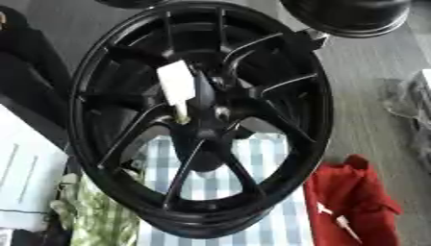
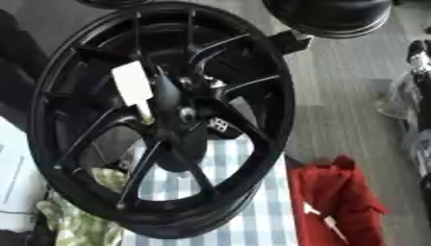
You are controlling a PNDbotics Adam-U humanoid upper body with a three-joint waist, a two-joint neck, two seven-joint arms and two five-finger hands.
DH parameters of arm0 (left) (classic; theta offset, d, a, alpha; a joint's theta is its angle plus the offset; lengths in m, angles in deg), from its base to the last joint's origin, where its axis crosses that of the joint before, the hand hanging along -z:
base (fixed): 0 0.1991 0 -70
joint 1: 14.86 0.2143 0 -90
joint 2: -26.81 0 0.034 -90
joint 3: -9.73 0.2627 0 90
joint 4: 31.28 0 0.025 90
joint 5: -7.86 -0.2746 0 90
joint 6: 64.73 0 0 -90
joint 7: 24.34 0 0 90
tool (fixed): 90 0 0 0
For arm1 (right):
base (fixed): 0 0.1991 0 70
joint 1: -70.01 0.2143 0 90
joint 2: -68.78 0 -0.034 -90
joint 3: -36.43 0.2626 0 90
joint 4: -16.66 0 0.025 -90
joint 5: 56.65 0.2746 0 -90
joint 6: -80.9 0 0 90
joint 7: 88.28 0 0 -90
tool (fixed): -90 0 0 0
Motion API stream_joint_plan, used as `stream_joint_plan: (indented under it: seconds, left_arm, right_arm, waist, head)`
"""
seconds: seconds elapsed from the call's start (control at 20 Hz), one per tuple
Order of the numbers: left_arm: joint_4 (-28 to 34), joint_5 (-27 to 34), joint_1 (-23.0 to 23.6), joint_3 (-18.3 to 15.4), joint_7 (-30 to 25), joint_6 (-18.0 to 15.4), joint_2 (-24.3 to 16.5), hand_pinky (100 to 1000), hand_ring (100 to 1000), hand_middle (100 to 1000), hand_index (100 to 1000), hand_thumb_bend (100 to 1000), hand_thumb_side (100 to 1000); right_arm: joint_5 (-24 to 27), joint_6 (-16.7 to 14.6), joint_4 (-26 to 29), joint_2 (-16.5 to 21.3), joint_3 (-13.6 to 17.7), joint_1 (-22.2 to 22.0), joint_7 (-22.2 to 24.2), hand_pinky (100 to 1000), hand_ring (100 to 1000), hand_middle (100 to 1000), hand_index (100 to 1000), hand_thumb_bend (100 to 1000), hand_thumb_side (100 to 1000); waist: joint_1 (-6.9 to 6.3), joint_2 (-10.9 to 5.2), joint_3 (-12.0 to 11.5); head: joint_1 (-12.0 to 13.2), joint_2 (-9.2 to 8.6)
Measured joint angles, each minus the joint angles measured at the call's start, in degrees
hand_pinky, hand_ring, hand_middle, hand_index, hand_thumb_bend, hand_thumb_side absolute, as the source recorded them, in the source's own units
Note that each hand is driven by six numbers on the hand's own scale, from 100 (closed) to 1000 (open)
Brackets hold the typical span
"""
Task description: Pull the pin out of the wheel hub.
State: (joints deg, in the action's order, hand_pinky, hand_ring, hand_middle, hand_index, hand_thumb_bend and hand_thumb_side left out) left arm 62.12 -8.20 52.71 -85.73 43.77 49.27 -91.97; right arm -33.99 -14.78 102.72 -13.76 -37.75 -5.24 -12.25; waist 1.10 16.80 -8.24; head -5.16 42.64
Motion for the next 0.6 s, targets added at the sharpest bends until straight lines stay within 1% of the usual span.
stream_joint_plan:
  seconds: [0.05,0.1,0.15,0.25,0.45,0.6]
  left_arm:
    - [0.3,1.1,-0.3,0.0,0.8,0.2,0.1,763,775,708,787,247,711]
    - [0.6,2.9,-0.7,-0.1,2.0,0.1,0.5,760,774,706,785,240,711]
    - [0.9,5.2,-1.0,-0.1,3.4,-0.1,0.9,745,767,700,777,181,717]
    - [1.1,10.8,-1.9,-0.4,7.6,-1.3,1.9,737,766,702,777,145,723]
    - [1.1,23.8,-3.6,-0.3,19.1,-5.4,5.5,728,766,708,773,141,772]
    - [0.4,31.8,-4.7,0.9,25.9,-8.3,8.9,725,762,703,770,153,783]
  right_arm:
    - [0.0,0.0,0.0,0.0,0.0,0.1,0.0,957,830,829,803,291,395]
    - [0.0,0.0,0.0,0.0,0.0,0.1,0.0,957,831,829,803,290,395]
    - [0.0,0.0,0.0,0.0,0.0,0.2,0.0,957,830,829,803,289,395]
    - [0.0,0.1,0.0,0.0,0.0,0.3,0.1,957,831,829,803,288,395]
    - [0.1,0.2,0.0,0.0,-0.2,0.3,0.2,957,830,829,803,287,395]
    - [0.2,0.1,0.0,-0.1,-0.4,0.4,0.4,957,830,829,803,286,395]
  waist:
    - [-0.03,0.0,0.0]
    - [-0.05,0.0,0.0]
    - [-0.05,0.0,0.1]
    - [-0.05,0.0,0.1]
    - [0.0,-0.01,0.3]
    - [0.25,-0.01,0.5]
  head:
    - [0.0,0.0]
    - [0.0,0.0]
    - [0.1,0.0]
    - [0.1,0.0]
    - [0.4,0.0]
    - [0.6,-0.01]
